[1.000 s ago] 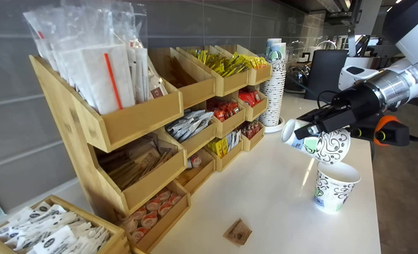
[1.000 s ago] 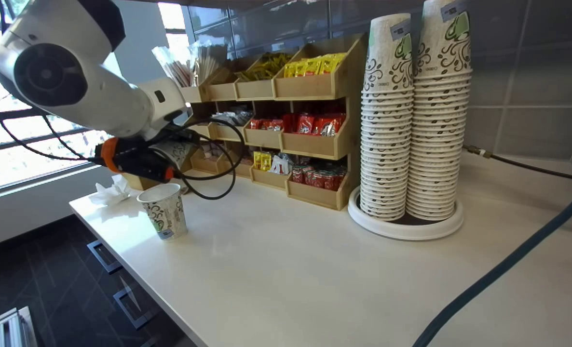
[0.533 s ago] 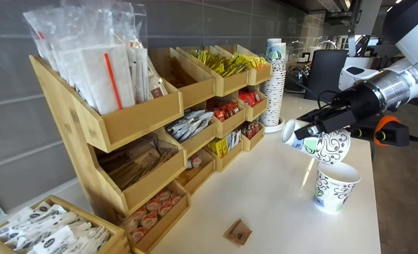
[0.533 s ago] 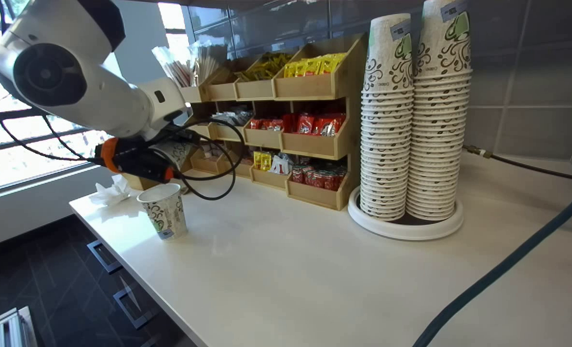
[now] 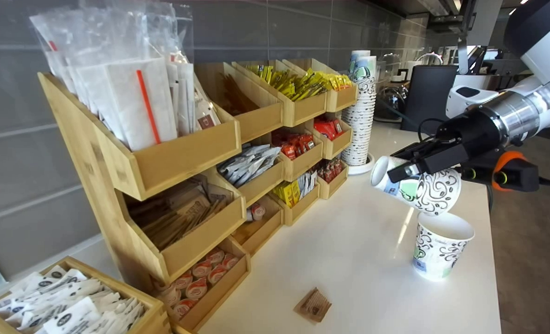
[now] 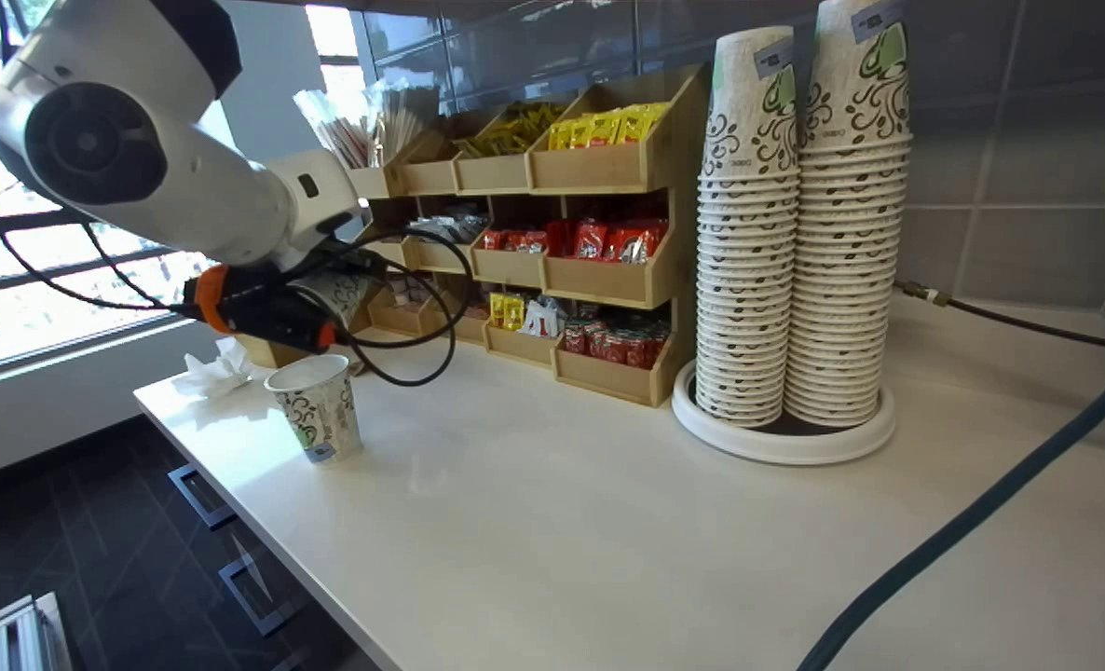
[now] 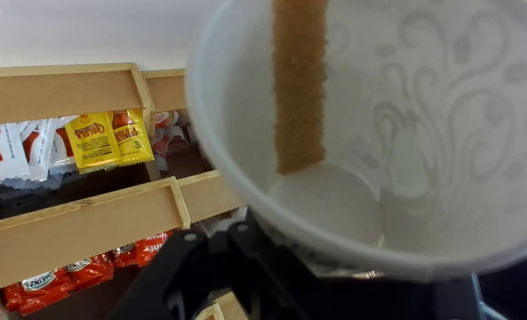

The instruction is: Pick up the paper cup on the right and pour its contents into the paper cup on the left

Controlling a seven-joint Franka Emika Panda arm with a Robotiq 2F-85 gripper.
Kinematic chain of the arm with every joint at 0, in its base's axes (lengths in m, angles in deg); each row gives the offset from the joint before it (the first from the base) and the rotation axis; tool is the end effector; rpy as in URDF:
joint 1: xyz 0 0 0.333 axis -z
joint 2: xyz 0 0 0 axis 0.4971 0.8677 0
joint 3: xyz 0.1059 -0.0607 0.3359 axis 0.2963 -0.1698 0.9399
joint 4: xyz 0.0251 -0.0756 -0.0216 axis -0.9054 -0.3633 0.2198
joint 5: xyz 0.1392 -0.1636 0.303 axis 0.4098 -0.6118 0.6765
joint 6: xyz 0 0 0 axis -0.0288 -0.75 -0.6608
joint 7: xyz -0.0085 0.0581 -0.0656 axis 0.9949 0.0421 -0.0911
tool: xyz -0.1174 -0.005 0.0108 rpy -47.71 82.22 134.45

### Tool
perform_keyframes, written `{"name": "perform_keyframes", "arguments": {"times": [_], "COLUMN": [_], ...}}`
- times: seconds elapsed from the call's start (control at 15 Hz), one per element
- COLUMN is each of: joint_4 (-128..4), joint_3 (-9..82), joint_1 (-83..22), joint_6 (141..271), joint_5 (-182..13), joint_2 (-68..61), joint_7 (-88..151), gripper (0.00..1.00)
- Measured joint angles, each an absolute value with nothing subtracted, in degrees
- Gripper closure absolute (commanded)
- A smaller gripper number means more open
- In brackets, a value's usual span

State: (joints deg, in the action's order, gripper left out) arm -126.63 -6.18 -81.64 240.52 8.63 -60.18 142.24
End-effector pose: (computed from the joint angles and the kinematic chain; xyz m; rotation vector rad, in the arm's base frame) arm 0.3531 -0.0326 0.4087 -2.2301 -0.4121 -1.2065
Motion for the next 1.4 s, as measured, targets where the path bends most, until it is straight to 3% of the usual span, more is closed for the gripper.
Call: {"name": "perform_keyframes", "arguments": {"times": [1.4], "joint_4": [-126.6], "joint_3": [-5.7], "joint_1": [-81.6], "joint_6": [240.7], "joint_5": [8.6], "joint_2": [-62.0], "joint_7": [142.3], "gripper": [0.58]}}
